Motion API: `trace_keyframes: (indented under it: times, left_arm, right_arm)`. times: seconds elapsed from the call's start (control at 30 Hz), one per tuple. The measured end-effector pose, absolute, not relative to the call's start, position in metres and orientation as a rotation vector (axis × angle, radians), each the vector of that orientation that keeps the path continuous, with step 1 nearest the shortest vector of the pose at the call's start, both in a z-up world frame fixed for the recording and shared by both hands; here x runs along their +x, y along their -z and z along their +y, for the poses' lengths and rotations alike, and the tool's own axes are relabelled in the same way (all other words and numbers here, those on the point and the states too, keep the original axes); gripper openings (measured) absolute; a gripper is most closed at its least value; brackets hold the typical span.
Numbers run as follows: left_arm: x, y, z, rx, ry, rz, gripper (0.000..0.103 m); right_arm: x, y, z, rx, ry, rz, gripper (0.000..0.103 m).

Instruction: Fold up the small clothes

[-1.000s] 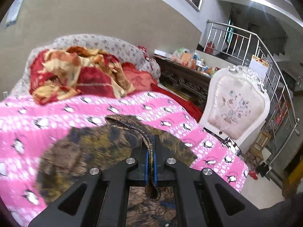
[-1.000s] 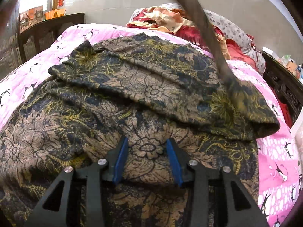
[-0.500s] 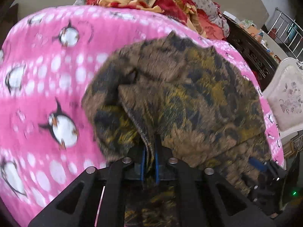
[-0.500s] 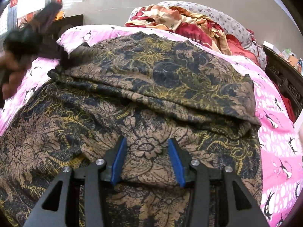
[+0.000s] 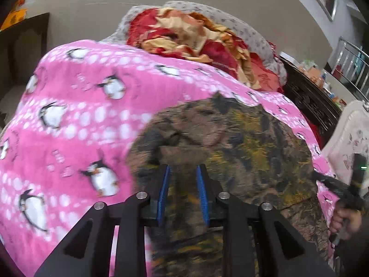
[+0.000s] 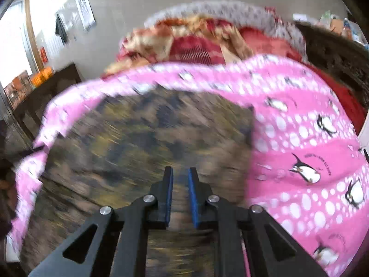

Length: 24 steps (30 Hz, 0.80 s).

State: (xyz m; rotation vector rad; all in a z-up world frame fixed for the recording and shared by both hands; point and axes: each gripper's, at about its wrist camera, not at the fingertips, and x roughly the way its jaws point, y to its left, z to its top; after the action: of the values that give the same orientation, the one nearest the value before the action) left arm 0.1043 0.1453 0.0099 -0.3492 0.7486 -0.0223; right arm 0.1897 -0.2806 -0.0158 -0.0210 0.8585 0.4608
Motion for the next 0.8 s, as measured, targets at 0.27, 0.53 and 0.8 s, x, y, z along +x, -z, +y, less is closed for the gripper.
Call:
trace_keyframes:
  times: [0.27,0.53,0.8]
  left_arm:
    - [0.135,0.040,0.122,-0.396,0.003,0.838,0.011]
    - [0.125,0.045,0.112,-0.346,0.035,0.773,0.026]
    - [0.127,0.048,0.118,-0.401,0.061,0.764,0.026]
  right_arm:
    - [0.206,0.058,-0.359,0.064,-0.241,0.988,0.000]
    - [0.203,0.000,-0.307,-0.021,-0.381,0.747,0.001]
    - [0.271,0.060,-0.330,0.084,-0.201,0.990,0.001]
